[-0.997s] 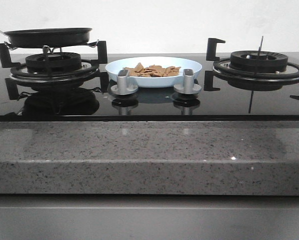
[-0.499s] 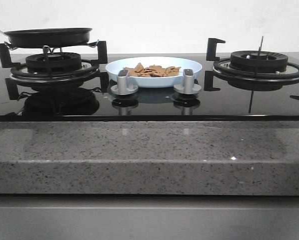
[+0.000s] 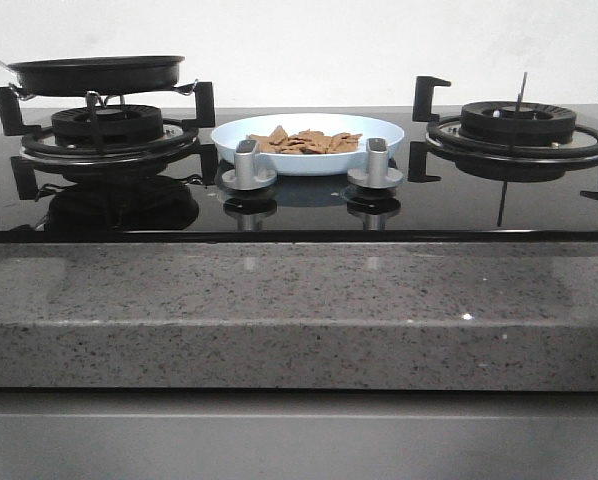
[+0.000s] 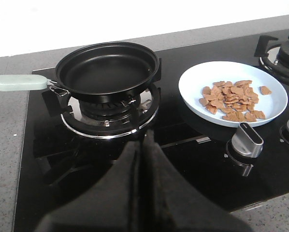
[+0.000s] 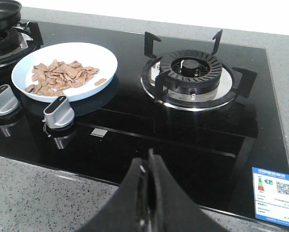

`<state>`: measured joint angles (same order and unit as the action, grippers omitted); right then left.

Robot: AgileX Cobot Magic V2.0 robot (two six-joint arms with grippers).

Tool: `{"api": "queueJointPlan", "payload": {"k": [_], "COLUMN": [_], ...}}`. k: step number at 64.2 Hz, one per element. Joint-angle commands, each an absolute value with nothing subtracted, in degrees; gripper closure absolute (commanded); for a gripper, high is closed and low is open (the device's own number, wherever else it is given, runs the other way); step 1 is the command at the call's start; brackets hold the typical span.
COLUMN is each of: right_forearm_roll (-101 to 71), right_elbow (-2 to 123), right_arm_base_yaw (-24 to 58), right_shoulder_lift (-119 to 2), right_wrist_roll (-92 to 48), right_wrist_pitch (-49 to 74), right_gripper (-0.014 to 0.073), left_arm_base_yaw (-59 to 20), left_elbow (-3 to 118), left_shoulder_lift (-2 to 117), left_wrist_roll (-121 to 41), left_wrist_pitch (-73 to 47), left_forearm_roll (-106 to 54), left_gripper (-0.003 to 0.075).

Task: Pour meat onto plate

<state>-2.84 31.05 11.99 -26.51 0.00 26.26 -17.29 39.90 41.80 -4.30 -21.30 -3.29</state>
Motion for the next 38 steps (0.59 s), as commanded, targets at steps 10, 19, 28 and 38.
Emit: {"api": "queueJointPlan", "payload": {"k": [10, 19, 28, 38], "right_forearm_roll": [-2.34, -2.34, -2.34, -2.34], "right_elbow": [32.43, 32.43, 32.43, 32.43], "right_arm_base_yaw": [12.13, 12.13, 12.13, 12.13], "right_shoulder_lift": [-26.64, -26.64, -26.64, -26.64], "right_wrist_roll": [-0.57, -0.57, -0.57, -0.57], "right_wrist_pitch": [21.88, 21.88, 21.88, 21.88], "right_gripper": [0.0652, 0.0652, 0.0652, 0.0652], "left_arm_base_yaw": [-17.74, -17.74, -17.74, -17.74], "left_elbow": [41.58, 41.58, 41.58, 37.83], "left_shoulder_lift": [41.57, 41.57, 41.57, 38.13], "left_wrist_roll": [-3.75, -3.75, -3.75, -3.75], "left_wrist_pitch": [-16.61, -16.61, -16.61, -14.71], "left_forearm_roll": [-3.62, -3.62, -3.62, -1.89], "left_gripper": [0.0741, 0.0741, 0.0741, 0.0741]}}
